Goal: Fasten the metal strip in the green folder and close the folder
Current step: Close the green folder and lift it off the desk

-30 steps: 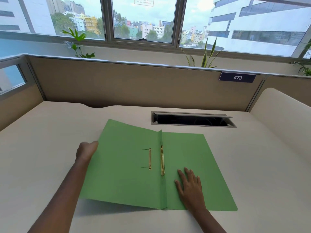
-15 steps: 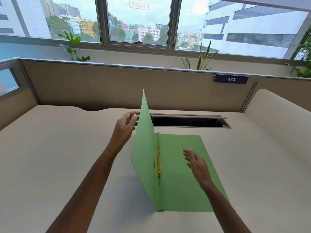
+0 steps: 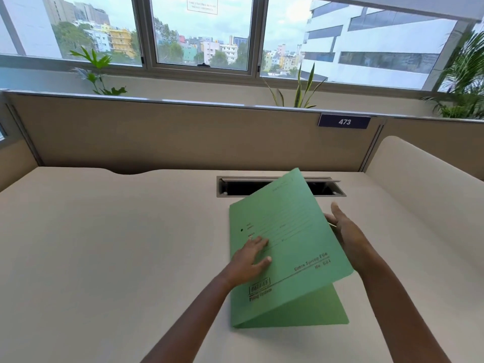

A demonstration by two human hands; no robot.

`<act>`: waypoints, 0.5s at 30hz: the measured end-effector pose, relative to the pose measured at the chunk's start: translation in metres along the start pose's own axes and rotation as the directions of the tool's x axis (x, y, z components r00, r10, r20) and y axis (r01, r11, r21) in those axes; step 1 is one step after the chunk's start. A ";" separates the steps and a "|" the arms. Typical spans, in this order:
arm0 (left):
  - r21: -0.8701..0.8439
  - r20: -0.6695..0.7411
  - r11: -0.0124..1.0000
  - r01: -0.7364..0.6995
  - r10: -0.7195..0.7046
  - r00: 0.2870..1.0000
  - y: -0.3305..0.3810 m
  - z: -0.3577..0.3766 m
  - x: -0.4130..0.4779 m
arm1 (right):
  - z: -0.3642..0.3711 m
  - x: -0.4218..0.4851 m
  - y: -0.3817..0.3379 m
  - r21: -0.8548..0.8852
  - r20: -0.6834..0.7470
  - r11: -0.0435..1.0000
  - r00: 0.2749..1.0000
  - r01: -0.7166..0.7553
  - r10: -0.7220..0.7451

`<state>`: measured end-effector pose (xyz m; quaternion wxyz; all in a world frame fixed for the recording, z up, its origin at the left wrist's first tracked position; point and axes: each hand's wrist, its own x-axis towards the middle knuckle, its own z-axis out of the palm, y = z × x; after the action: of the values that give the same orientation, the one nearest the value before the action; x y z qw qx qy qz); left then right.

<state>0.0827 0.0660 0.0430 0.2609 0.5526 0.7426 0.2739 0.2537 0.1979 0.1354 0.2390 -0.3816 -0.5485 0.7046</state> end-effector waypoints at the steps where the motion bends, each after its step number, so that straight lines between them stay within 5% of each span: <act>1: 0.057 0.024 0.998 0.018 -0.020 1.000 -0.003 0.005 0.001 | -0.006 -0.001 0.000 -0.099 -0.030 0.995 1.000 -0.001 -0.002; 4: 0.171 0.056 0.983 0.069 -0.080 0.995 -0.009 0.014 0.000 | -0.023 0.006 0.011 -0.405 -0.158 0.914 0.985 0.005 -0.075; 7: 0.249 0.067 0.964 0.095 -0.115 0.991 -0.012 0.019 -0.002 | -0.029 0.011 0.031 -0.688 -0.278 0.722 0.947 -0.077 -0.163; 15: 0.335 0.068 0.934 0.123 -0.154 0.986 -0.017 0.027 -0.006 | -0.007 0.017 0.103 -0.924 -0.187 0.374 0.952 -0.086 -0.243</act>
<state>0.0907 0.0592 0.0125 0.2175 0.5470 0.8021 0.1009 0.2576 0.1854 0.0313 0.0969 -0.5219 -0.8233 0.2012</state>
